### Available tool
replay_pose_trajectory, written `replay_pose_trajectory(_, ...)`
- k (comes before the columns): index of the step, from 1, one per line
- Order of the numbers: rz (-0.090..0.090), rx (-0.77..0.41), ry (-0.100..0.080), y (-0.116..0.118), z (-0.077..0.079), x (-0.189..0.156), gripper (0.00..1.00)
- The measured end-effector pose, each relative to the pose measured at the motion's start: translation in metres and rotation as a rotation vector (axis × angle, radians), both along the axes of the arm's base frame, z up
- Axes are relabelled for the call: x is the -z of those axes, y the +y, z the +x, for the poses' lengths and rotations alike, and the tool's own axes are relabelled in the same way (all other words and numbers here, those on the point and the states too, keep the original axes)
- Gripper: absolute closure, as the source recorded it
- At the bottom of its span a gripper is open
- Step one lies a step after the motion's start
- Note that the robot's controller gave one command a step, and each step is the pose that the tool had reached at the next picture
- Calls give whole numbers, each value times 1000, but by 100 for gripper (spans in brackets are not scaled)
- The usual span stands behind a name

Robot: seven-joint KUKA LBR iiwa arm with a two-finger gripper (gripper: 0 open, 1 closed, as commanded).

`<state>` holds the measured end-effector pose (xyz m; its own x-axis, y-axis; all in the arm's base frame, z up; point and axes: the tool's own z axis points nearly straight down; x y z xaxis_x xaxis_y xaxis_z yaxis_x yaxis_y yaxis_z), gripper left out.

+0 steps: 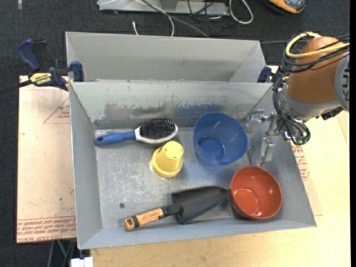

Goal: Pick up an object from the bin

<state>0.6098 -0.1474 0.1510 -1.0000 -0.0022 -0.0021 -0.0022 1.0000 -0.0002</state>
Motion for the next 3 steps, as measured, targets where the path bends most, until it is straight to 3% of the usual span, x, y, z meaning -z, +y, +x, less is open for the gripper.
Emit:
replay_pose_trajectory(1,0,0,0,0,0,0,0)
replay_pose_trajectory(2,0,-107,-2,56,-27,59,0)
replay_pose_trajectory(3,-5,-136,-6,32,-73,66,0)
